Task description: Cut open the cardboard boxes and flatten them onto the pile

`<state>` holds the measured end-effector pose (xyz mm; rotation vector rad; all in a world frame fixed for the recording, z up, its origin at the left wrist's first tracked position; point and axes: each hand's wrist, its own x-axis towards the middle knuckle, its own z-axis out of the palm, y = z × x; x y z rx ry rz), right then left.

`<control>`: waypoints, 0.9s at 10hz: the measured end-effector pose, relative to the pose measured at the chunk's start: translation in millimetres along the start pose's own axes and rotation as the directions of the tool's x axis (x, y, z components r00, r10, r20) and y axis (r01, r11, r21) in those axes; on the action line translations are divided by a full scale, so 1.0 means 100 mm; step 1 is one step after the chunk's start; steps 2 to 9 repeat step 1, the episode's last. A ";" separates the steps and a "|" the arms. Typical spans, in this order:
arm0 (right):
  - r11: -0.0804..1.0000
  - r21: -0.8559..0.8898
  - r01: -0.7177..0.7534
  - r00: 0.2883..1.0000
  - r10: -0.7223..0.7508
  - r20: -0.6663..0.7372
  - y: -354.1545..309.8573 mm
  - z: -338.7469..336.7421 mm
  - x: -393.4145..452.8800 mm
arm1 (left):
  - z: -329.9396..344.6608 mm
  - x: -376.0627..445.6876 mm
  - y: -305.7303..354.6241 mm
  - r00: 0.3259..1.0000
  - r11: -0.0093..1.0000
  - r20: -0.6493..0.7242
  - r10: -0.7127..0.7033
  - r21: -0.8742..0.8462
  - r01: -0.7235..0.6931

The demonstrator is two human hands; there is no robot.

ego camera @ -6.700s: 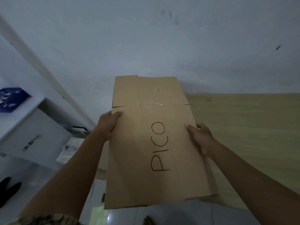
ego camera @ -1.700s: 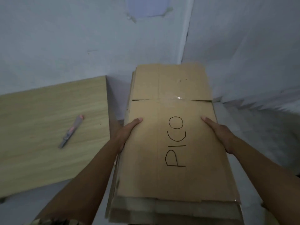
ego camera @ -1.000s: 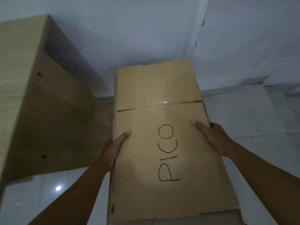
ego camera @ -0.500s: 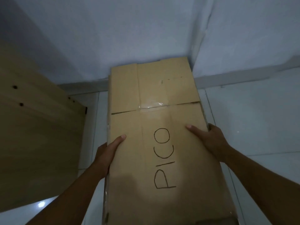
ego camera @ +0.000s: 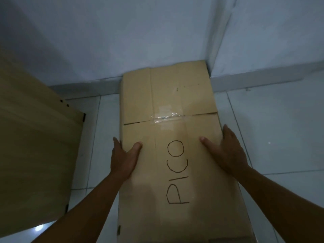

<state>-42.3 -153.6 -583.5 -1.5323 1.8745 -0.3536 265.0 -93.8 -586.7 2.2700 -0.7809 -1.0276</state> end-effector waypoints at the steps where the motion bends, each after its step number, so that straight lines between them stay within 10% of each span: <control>1: 0.958 -0.202 0.202 0.975 -0.216 -0.052 -0.29 -0.19 -0.15 | -0.12 -0.26 0.39 0.987 0.953 -0.063 0.148 0.277 -0.125; 9: 0.958 -0.202 0.202 0.975 -0.216 -0.052 -0.29 -0.19 -0.15 | -0.12 -0.26 0.39 0.987 0.953 -0.063 0.148 0.277 -0.125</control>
